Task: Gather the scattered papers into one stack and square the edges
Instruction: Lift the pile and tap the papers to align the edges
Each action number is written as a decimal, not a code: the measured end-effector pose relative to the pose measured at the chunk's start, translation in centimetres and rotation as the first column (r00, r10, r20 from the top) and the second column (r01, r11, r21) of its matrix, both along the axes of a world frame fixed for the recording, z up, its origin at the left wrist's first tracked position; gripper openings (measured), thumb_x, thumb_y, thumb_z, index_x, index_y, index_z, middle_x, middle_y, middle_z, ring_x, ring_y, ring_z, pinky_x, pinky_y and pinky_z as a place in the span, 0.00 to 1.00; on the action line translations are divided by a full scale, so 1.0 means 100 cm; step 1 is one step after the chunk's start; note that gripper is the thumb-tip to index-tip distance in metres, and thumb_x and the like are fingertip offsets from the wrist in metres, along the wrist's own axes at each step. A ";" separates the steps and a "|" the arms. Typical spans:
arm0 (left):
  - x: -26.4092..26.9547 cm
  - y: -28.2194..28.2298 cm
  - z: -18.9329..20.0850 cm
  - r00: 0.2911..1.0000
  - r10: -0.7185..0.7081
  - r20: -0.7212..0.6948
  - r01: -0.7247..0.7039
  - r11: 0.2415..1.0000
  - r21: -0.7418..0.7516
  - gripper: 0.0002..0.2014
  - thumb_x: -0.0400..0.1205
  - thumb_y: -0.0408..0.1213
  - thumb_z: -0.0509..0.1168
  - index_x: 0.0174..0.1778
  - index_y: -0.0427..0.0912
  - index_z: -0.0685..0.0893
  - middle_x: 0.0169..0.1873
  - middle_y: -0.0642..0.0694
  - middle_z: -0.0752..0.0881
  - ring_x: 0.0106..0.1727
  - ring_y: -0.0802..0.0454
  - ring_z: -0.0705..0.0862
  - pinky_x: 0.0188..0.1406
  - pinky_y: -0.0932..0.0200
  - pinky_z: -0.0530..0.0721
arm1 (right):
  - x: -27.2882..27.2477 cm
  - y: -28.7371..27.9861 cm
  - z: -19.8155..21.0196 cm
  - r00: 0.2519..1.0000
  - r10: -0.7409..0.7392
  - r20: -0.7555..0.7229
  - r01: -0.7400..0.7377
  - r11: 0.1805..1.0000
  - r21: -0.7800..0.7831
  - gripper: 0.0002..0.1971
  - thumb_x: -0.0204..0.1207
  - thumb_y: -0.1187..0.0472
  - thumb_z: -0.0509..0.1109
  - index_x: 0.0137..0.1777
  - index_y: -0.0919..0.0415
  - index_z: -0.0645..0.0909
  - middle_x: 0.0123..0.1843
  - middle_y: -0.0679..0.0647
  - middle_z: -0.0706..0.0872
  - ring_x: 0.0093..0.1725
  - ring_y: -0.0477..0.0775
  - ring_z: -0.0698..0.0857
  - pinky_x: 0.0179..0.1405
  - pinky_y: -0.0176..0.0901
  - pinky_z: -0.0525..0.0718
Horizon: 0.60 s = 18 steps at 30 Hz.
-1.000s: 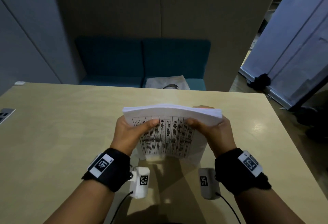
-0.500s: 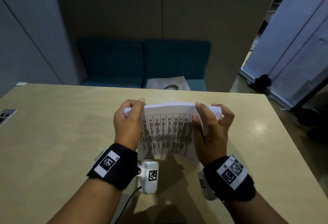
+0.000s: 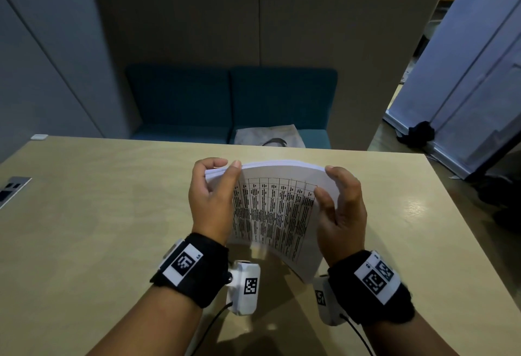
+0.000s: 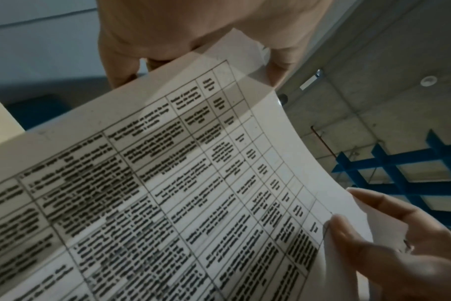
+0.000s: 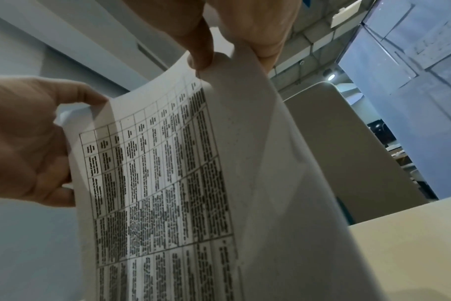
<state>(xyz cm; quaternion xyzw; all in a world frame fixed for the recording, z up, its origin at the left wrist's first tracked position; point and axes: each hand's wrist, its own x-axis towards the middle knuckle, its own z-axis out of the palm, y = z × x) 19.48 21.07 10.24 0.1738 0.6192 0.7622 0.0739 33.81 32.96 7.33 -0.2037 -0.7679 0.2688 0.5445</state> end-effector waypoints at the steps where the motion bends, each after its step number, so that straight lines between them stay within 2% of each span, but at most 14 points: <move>1: 0.001 0.001 0.001 1.000 0.007 0.019 -0.007 1.000 0.004 0.10 0.81 0.39 0.71 0.52 0.40 0.79 0.40 0.48 0.85 0.34 0.66 0.85 0.29 0.70 0.79 | 0.001 0.001 0.000 1.000 0.007 -0.011 -0.007 1.000 0.002 0.20 0.77 0.72 0.65 0.67 0.59 0.68 0.62 0.41 0.74 0.63 0.32 0.75 0.62 0.27 0.73; 3: -0.003 0.004 0.003 0.999 0.021 0.048 -0.022 1.000 0.011 0.12 0.78 0.44 0.71 0.51 0.43 0.79 0.41 0.47 0.85 0.38 0.58 0.85 0.29 0.66 0.80 | 0.003 -0.003 0.002 0.998 0.038 -0.042 -0.040 0.998 -0.050 0.24 0.77 0.74 0.66 0.66 0.53 0.67 0.62 0.29 0.72 0.61 0.32 0.78 0.57 0.31 0.81; 4: -0.005 0.006 0.004 0.998 0.032 0.059 -0.033 0.999 0.011 0.13 0.76 0.47 0.69 0.50 0.44 0.79 0.42 0.47 0.84 0.39 0.55 0.85 0.30 0.65 0.80 | 0.004 -0.007 0.005 0.994 0.067 -0.081 -0.077 0.988 -0.136 0.28 0.76 0.75 0.67 0.67 0.46 0.65 0.63 0.28 0.73 0.59 0.35 0.81 0.53 0.35 0.85; 6: -0.011 0.009 0.005 0.995 0.048 0.085 -0.049 0.999 0.014 0.13 0.74 0.50 0.68 0.45 0.46 0.78 0.40 0.51 0.83 0.40 0.55 0.82 0.33 0.65 0.80 | 0.007 -0.013 0.008 0.964 0.150 -0.218 -0.226 0.896 -0.383 0.33 0.76 0.75 0.68 0.65 0.34 0.64 0.59 0.41 0.81 0.53 0.46 0.87 0.47 0.44 0.90; 7: -0.014 0.010 0.004 0.994 0.039 0.103 -0.039 0.999 0.005 0.14 0.74 0.53 0.68 0.42 0.46 0.77 0.38 0.52 0.82 0.40 0.55 0.81 0.36 0.64 0.79 | 0.008 -0.013 0.007 0.952 0.156 -0.263 -0.270 0.834 -0.481 0.32 0.77 0.72 0.70 0.64 0.33 0.65 0.55 0.46 0.84 0.50 0.48 0.88 0.46 0.45 0.90; 9: -0.013 0.011 0.002 0.993 -0.008 0.122 0.012 0.999 -0.033 0.17 0.77 0.55 0.70 0.41 0.45 0.78 0.37 0.52 0.83 0.40 0.56 0.82 0.37 0.64 0.80 | 0.011 -0.010 0.003 0.965 0.157 -0.208 -0.249 0.790 -0.560 0.20 0.72 0.57 0.77 0.61 0.41 0.76 0.49 0.46 0.88 0.48 0.45 0.88 0.46 0.45 0.89; 10: -0.011 0.011 0.001 0.991 -0.031 0.126 0.037 0.998 -0.044 0.16 0.79 0.54 0.71 0.43 0.44 0.80 0.37 0.52 0.85 0.40 0.58 0.84 0.36 0.66 0.80 | 0.012 -0.010 0.003 0.967 0.184 -0.179 -0.255 0.758 -0.601 0.18 0.67 0.51 0.81 0.55 0.45 0.82 0.46 0.45 0.91 0.45 0.43 0.89 0.44 0.44 0.88; 11: -0.009 0.012 -0.001 0.990 -0.047 0.131 0.054 0.997 -0.050 0.14 0.79 0.52 0.71 0.46 0.43 0.82 0.38 0.53 0.86 0.40 0.60 0.85 0.34 0.69 0.80 | 0.013 -0.011 0.004 0.962 0.211 -0.171 -0.271 0.709 -0.652 0.16 0.63 0.51 0.83 0.49 0.49 0.86 0.42 0.44 0.92 0.41 0.42 0.89 0.41 0.42 0.87; 13: -0.007 0.014 -0.001 0.990 -0.055 0.132 0.063 0.996 -0.056 0.13 0.79 0.49 0.72 0.48 0.44 0.81 0.40 0.53 0.86 0.39 0.66 0.85 0.32 0.73 0.79 | 0.012 -0.016 0.004 0.953 0.259 -0.157 -0.293 0.655 -0.696 0.13 0.62 0.64 0.83 0.42 0.49 0.87 0.35 0.40 0.91 0.35 0.38 0.88 0.35 0.34 0.86; 14: -0.007 0.015 -0.001 0.991 -0.056 0.124 0.064 0.996 -0.059 0.12 0.79 0.48 0.72 0.48 0.45 0.80 0.40 0.53 0.84 0.36 0.70 0.84 0.31 0.75 0.78 | 0.012 -0.019 0.003 0.952 0.269 -0.144 -0.290 0.651 -0.702 0.16 0.62 0.70 0.82 0.39 0.46 0.87 0.33 0.39 0.91 0.33 0.37 0.88 0.33 0.31 0.85; 16: -0.008 0.017 0.000 0.990 -0.093 0.102 0.101 0.992 -0.078 0.12 0.80 0.47 0.71 0.51 0.46 0.77 0.41 0.54 0.81 0.32 0.76 0.81 0.30 0.78 0.76 | 0.013 -0.023 0.001 0.953 0.258 -0.156 -0.289 0.633 -0.718 0.18 0.64 0.74 0.80 0.31 0.46 0.89 0.31 0.40 0.90 0.32 0.37 0.87 0.31 0.30 0.84; 18: -0.011 0.017 0.002 0.982 -0.164 0.091 0.174 0.979 -0.110 0.17 0.81 0.47 0.70 0.61 0.46 0.76 0.47 0.55 0.81 0.35 0.79 0.82 0.31 0.80 0.77 | 0.013 -0.025 0.000 0.950 0.261 -0.171 -0.300 0.615 -0.729 0.21 0.65 0.75 0.79 0.29 0.43 0.90 0.31 0.43 0.91 0.32 0.39 0.88 0.31 0.31 0.84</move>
